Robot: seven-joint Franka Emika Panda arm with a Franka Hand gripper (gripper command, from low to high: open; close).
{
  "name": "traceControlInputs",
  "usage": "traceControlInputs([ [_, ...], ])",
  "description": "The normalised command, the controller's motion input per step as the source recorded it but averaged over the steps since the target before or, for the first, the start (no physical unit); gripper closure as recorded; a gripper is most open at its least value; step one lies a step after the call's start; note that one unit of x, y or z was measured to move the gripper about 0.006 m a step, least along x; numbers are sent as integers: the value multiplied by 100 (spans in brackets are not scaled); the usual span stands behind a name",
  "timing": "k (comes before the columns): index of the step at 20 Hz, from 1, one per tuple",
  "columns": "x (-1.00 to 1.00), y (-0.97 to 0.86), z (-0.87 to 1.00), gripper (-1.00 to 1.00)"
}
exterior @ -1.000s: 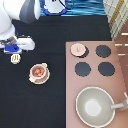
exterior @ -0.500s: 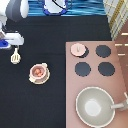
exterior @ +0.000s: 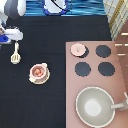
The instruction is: Take the lid off the pot, put the pot on the plate, and use the tool to push the pot to the front of the table.
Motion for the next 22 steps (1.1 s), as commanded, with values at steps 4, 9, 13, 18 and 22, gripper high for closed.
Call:
traceControlInputs([
  [4,-78,-23,-82,-100],
  [9,-49,-16,-81,-100],
  [13,-9,-10,-62,-100],
  [18,21,-15,-14,-100],
  [22,26,-29,-7,-100],
])
